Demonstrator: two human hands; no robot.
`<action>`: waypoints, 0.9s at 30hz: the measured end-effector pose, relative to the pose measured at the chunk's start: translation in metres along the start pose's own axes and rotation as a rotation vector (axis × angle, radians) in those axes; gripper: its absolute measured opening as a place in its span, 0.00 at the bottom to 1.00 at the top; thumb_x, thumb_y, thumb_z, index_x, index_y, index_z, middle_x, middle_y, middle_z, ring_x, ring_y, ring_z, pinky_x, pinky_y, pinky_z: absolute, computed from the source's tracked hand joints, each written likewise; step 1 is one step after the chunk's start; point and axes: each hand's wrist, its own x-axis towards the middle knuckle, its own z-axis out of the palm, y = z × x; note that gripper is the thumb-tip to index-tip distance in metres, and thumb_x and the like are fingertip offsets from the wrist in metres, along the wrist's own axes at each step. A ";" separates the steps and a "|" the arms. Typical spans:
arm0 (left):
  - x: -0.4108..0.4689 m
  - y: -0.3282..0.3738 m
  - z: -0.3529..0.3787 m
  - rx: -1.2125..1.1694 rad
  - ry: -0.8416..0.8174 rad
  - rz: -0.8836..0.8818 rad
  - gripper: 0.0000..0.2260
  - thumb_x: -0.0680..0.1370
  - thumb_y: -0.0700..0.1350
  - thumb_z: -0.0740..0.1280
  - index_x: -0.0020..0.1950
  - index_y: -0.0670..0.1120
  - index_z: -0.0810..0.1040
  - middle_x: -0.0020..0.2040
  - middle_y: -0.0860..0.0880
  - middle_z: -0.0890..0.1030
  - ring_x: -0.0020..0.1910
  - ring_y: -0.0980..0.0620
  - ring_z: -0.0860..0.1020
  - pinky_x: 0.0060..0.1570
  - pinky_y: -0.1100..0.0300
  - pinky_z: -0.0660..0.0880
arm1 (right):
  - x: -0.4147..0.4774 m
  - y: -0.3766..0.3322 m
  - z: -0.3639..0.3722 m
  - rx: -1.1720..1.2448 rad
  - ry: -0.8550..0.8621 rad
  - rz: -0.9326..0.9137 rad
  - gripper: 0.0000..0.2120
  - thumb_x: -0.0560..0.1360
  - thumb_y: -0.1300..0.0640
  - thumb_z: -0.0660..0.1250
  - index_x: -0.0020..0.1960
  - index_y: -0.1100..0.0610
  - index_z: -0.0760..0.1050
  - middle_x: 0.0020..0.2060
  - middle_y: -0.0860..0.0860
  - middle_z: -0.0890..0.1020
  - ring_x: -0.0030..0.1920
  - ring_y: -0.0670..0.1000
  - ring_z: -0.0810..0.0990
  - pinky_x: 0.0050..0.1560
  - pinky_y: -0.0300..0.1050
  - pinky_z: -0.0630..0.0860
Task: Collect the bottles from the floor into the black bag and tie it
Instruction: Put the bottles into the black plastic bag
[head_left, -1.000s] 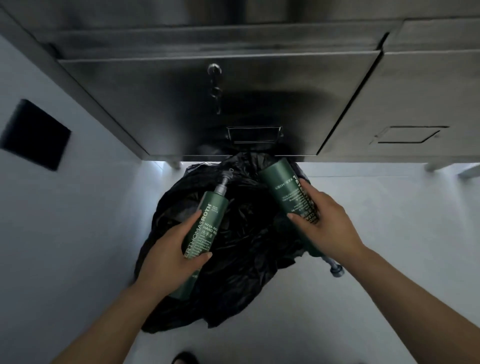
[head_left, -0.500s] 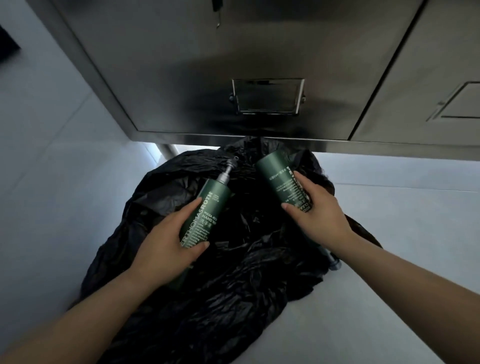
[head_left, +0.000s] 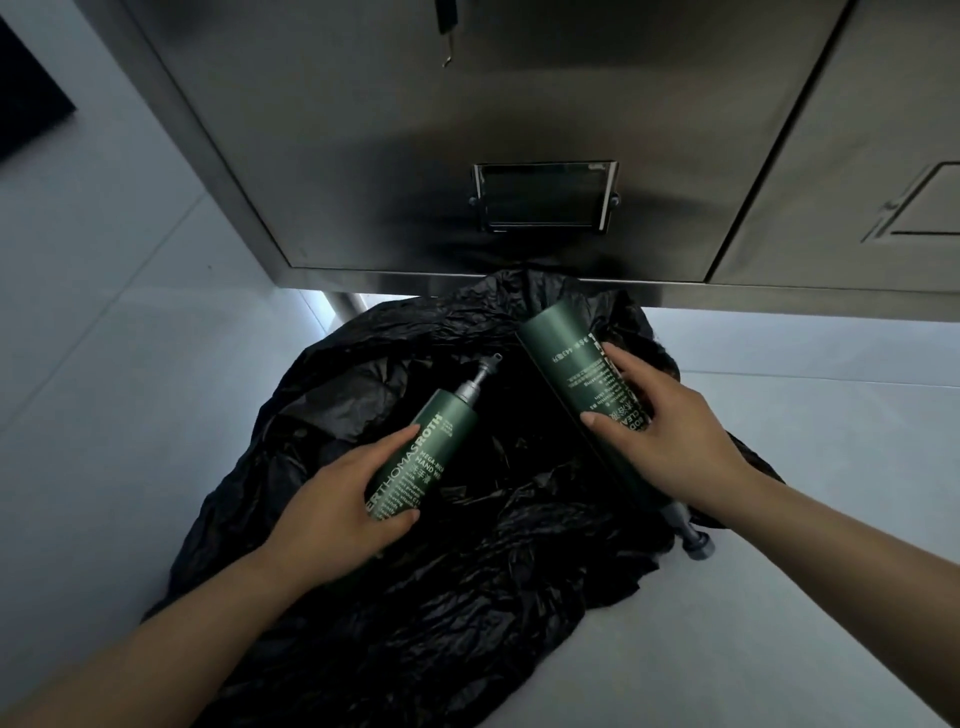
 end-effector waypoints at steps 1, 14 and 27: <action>0.003 -0.001 0.000 -0.010 0.011 -0.004 0.38 0.68 0.52 0.75 0.68 0.72 0.56 0.68 0.59 0.70 0.66 0.60 0.69 0.62 0.63 0.67 | 0.001 0.000 0.002 0.002 -0.014 0.006 0.33 0.70 0.49 0.71 0.71 0.43 0.62 0.63 0.45 0.75 0.61 0.44 0.72 0.59 0.40 0.67; 0.018 -0.018 -0.011 0.013 -0.050 0.080 0.38 0.68 0.52 0.75 0.70 0.70 0.57 0.68 0.64 0.67 0.67 0.64 0.66 0.62 0.73 0.62 | 0.021 -0.015 0.010 0.051 0.041 0.052 0.32 0.69 0.47 0.71 0.69 0.39 0.62 0.54 0.40 0.74 0.56 0.46 0.75 0.54 0.40 0.68; 0.024 0.000 0.037 0.004 -0.112 0.045 0.22 0.76 0.57 0.63 0.69 0.55 0.70 0.67 0.53 0.74 0.65 0.56 0.71 0.61 0.68 0.64 | 0.019 -0.015 0.006 0.078 0.070 0.085 0.32 0.68 0.48 0.72 0.68 0.37 0.63 0.44 0.26 0.71 0.45 0.24 0.71 0.45 0.24 0.66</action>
